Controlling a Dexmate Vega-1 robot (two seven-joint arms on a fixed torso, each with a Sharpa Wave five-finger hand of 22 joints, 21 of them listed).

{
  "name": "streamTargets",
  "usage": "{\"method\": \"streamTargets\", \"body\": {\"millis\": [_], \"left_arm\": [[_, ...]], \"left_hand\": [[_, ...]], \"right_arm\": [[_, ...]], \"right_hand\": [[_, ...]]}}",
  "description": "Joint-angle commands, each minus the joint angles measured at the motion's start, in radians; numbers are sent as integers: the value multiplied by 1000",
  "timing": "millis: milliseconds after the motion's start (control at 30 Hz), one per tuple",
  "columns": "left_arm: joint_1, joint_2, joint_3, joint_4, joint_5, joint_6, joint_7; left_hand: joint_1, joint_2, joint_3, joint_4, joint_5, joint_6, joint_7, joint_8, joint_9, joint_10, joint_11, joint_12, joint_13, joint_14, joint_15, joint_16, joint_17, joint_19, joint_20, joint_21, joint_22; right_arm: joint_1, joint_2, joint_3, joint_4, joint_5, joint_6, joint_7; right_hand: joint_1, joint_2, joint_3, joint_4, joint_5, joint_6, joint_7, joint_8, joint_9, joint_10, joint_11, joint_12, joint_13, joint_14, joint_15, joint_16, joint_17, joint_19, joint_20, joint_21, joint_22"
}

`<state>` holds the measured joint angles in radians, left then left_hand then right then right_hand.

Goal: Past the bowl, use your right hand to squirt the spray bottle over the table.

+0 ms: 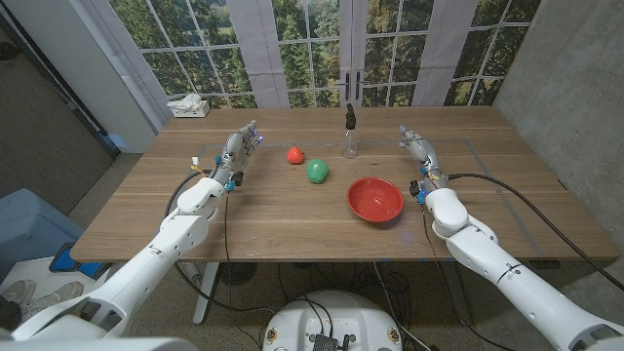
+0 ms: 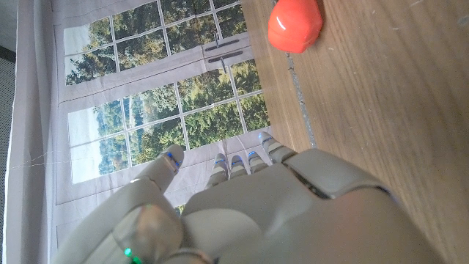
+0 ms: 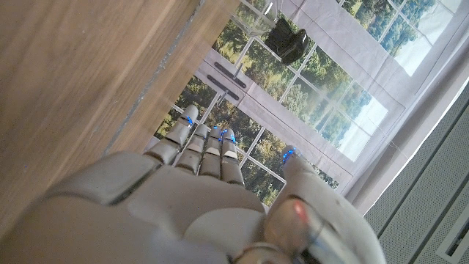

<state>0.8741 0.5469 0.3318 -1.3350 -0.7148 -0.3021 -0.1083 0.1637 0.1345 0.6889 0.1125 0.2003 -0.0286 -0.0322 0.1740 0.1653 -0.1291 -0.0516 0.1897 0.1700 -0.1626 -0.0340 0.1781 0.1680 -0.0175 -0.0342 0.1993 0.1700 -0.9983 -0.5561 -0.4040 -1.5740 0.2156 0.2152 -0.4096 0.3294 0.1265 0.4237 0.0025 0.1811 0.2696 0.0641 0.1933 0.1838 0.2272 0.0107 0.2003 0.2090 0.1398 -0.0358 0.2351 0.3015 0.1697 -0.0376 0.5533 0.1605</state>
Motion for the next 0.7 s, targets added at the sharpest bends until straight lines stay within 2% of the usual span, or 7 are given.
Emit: {"method": "streamTargets", "body": {"millis": [33, 200, 333, 433, 700], "left_arm": [[3, -2, 0, -1, -5, -4, -7], [8, 0, 0, -6, -4, -5, -6], [11, 0, 0, -7, -7, -8, -10], [14, 0, -1, -9, -8, -9, -11], [24, 1, -3, -19, -8, -17, -10]], "left_hand": [[4, 57, 5, -4, 3, -4, -5, 4, 5, -5, 3, 2, 5, -4, -47, 2, 3, 5, -66, 5, 5], [4, 57, 5, -5, 3, -5, -6, 3, 5, -5, 4, 2, 5, -5, -47, 2, 3, 6, -65, 5, 5], [4, 57, 5, -6, 3, -5, -6, 3, 5, -5, 3, 1, 5, -4, -47, 2, 3, 6, -65, 4, 5], [4, 57, 5, -6, 3, -6, -6, 3, 5, -5, 3, 1, 5, -4, -47, 2, 3, 6, -65, 4, 5], [4, 56, 5, -8, 3, -7, -5, 3, 6, -5, 2, 1, 5, -5, -46, 1, 2, 7, -64, 4, 5]], "right_arm": [[-14, -30, -26, -94, -133, -105, -80], [-25, -31, -32, -134, -172, -164, -112], [-30, -39, -43, -159, -210, -199, -128], [-34, -45, -45, -169, -209, -201, -117], [-38, -57, -66, -216, -272, -265, -132]], "right_hand": [[15, -1, 3, -9, -1, 6, -4, 5, 3, 6, 0, 4, 0, 7, 2, 0, -1, 11, -18, -8, 4], [24, -1, 6, -21, -1, 7, -5, 5, 3, 8, -2, 5, 0, 9, 2, 0, -5, 13, -18, -12, 4], [51, -2, 15, -51, 3, 8, -8, 5, 3, 8, -3, 4, -1, 12, 2, -1, -14, 18, -18, -21, 5], [59, -2, 18, -62, 4, 7, -9, 5, 3, 8, -4, 4, -1, 14, 2, -1, -17, 20, -17, -24, 5], [69, -4, 19, -76, 5, 7, -11, 5, 4, 7, -6, 3, -1, 11, 2, -3, -20, 24, -11, -29, 5]]}}
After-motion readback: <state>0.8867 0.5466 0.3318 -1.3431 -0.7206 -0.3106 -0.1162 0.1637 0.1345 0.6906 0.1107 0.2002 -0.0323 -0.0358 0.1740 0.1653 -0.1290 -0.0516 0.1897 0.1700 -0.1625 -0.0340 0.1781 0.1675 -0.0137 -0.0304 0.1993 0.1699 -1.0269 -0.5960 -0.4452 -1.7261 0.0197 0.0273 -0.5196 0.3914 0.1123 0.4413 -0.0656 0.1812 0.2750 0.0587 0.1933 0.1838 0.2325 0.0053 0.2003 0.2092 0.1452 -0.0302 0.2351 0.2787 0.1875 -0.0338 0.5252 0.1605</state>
